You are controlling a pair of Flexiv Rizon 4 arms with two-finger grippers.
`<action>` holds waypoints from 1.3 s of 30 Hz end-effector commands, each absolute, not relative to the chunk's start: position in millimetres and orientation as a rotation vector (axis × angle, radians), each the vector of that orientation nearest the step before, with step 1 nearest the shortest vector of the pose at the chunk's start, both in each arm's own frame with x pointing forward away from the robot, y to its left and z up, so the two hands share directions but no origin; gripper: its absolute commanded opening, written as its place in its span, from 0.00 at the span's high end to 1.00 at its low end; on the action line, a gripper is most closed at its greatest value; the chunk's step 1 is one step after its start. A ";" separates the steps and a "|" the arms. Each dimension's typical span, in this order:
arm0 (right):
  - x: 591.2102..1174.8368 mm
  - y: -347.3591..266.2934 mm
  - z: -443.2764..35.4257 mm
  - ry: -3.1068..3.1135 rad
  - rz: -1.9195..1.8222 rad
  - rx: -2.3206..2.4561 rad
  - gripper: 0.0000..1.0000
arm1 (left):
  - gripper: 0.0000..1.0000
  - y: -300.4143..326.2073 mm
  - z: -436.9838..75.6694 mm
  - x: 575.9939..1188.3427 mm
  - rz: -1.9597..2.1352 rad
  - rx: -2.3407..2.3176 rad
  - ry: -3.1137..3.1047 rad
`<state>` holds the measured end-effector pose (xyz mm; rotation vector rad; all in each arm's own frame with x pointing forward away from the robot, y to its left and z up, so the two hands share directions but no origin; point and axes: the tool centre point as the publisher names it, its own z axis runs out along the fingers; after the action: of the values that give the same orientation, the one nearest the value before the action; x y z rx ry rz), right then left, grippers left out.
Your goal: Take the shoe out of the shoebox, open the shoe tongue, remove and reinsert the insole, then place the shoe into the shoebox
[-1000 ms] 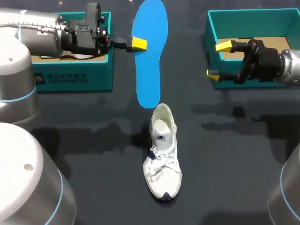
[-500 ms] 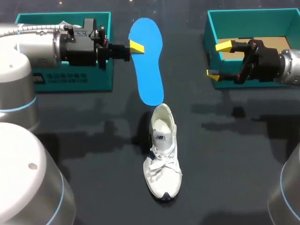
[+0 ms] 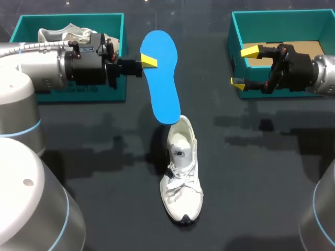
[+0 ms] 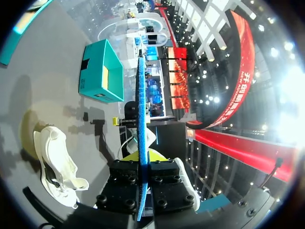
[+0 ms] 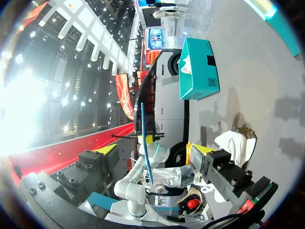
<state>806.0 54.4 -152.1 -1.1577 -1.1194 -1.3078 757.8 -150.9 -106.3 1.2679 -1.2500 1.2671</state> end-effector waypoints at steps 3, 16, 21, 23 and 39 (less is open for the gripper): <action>804.8 54.4 -151.8 -1.121 -1.307 -1.161 0.00 | 1.00 -147.4 -116.7 759.8 1.236 1.312 -1.202; 800.7 48.7 -139.2 -1.180 -1.274 -1.218 0.00 | 1.00 -149.2 -136.3 770.1 1.219 1.299 -1.122; 796.6 50.8 -119.8 -1.255 -1.205 -1.302 0.00 | 1.00 -153.9 -138.0 773.7 1.220 1.307 -1.100; 794.9 55.2 -112.3 -1.287 -1.170 -1.345 0.00 | 1.00 -153.9 -138.0 773.7 1.220 1.307 -1.100; 791.2 93.5 -33.2 -1.588 -0.865 -1.768 0.00 | 1.00 -153.9 -138.0 773.7 1.220 1.307 -1.100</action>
<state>797.5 87.3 -57.3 -1.5130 -1.3711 -1.0700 773.9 -153.4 -137.3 1.3075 -1.1009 1.2186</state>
